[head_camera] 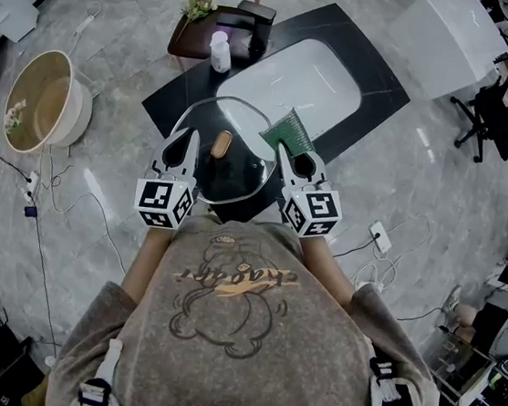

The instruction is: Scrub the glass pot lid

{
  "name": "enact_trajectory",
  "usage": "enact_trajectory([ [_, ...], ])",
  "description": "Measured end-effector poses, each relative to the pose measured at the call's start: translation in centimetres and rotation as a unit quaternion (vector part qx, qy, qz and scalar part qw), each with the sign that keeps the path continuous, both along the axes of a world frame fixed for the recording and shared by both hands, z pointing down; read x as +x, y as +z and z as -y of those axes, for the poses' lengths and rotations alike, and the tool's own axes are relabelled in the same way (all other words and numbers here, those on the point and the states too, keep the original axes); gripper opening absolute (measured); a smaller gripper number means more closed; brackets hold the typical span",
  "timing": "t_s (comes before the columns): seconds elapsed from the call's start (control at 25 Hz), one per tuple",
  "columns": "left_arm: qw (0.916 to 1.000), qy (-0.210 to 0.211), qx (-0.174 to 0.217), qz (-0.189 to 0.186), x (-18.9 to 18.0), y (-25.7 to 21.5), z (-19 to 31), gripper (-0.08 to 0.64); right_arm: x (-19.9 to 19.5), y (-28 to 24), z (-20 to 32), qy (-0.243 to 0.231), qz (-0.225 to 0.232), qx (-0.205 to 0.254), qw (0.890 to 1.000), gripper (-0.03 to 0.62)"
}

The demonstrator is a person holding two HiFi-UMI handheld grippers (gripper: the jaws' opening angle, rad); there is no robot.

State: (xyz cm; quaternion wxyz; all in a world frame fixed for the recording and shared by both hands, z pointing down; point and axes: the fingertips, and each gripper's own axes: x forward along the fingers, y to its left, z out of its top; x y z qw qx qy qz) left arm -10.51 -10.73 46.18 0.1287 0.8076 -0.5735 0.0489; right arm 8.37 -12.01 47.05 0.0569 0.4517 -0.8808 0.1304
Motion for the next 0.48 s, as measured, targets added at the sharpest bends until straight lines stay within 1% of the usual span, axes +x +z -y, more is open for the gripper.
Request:
enact_trajectory([
  [0.48,1.0,0.005,-0.002,0.003,0.2,0.17,0.34,0.012,-0.88,-0.1,0.43,-0.007,-0.005,0.0,1.0,0.087],
])
